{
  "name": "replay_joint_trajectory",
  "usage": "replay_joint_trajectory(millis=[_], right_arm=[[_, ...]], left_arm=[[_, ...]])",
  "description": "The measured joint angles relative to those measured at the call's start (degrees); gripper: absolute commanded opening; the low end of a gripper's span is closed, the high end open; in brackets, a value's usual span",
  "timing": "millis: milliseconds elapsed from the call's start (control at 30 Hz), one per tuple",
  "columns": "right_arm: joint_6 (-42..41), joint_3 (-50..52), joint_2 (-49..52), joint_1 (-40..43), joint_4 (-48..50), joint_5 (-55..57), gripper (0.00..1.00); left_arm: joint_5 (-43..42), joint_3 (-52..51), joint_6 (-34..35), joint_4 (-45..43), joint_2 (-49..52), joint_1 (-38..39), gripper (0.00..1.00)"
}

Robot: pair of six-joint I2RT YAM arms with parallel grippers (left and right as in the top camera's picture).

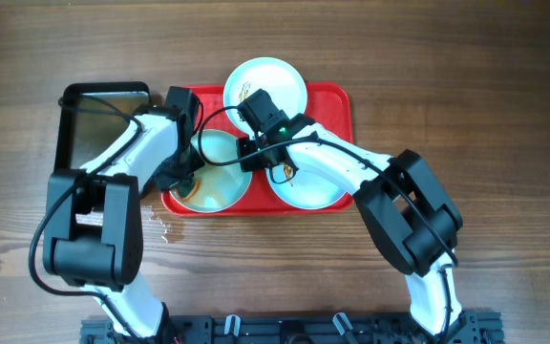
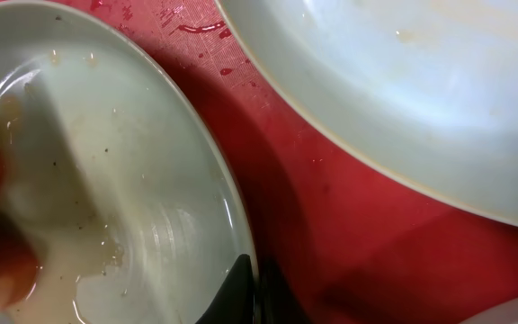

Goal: Clean dirty plates on tray and stack at the side
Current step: 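Lift the cleaned plate with the right gripper and place it right of the tray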

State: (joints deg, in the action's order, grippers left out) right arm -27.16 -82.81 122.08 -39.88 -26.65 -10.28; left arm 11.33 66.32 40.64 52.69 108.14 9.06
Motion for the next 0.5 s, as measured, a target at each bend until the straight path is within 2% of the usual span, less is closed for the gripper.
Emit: replay_joint_trajectory(millis=[100, 200, 333, 500], right_arm=[[0.02, 0.00, 0.00, 0.00, 0.00, -0.02, 0.04], [0.90, 0.00, 0.00, 0.13, 0.02, 0.02, 0.04], [1.95, 0.17, -1.81, 0.61, -1.25, 0.39, 0.04], [3.67, 0.20, -12.66, 0.66, -4.33, 5.44, 0.04]], left_arm=[[-0.11, -0.94, 0.00, 0.26, -1.38, -0.02, 0.04], [-0.87, -2.32, 0.00, 2.64, -6.80, -0.13, 0.04], [-5.22, -2.60, 0.00, 4.79, -23.50, -0.44, 0.04], [-7.02, -2.58, 0.02, 11.37, -39.41, -0.46, 0.04]])
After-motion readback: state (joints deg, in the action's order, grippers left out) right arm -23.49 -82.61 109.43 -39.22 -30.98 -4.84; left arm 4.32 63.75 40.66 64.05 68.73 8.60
